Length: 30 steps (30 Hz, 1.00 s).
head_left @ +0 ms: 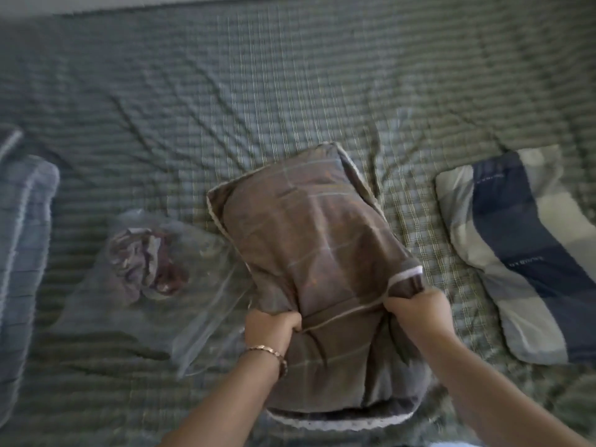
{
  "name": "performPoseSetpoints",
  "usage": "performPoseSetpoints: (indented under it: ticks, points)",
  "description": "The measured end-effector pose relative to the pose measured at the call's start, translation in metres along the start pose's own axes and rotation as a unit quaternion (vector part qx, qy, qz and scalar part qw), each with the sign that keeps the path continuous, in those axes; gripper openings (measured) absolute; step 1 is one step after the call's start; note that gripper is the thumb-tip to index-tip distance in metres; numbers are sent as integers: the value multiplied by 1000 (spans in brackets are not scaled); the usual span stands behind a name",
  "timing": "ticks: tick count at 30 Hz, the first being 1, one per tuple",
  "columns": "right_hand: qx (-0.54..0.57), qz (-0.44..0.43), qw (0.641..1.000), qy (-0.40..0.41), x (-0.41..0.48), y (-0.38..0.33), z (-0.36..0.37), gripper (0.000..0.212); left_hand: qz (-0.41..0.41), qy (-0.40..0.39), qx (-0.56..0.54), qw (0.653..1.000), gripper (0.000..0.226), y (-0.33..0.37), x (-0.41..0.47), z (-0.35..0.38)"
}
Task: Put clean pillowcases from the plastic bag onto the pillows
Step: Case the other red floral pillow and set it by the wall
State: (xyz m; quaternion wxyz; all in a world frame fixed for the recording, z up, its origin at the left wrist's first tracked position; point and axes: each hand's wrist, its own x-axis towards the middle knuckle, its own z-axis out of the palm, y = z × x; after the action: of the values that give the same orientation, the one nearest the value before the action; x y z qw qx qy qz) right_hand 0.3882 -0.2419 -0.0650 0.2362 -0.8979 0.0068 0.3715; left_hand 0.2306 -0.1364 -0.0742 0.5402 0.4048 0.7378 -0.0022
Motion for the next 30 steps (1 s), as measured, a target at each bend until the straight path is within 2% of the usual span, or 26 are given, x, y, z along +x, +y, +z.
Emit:
performPoseSetpoints:
  ticks: [7,9,12,14,16,18,23,26,30]
  points:
    - [130,-187,972,52,-114,-103,-51,20,231,20,-25,972,13,104,-60,-102]
    - [127,-234,961,67,-151,-113,-66,25,267,23,-26,963,8,111,-88,-126]
    - [129,-281,947,89,-204,-111,-85,35,314,7,-43,948,28,106,-130,-155]
    - [127,-302,940,92,-241,-101,-94,33,347,1,-41,937,21,95,-160,-176]
    - [114,-327,933,99,-270,-90,-104,15,367,14,-56,929,7,79,-186,-191]
    - [99,-333,933,98,-298,-79,-110,4,366,30,-69,928,19,55,-211,-205]
    - [95,-355,928,56,-368,-37,-95,15,346,57,-120,929,19,-24,-257,-255]
    - [87,-365,926,45,-407,-28,-76,17,346,74,-138,925,21,-56,-275,-294]
    - [78,-403,912,-8,-464,-26,-44,20,341,103,-158,921,21,-91,-282,-360]
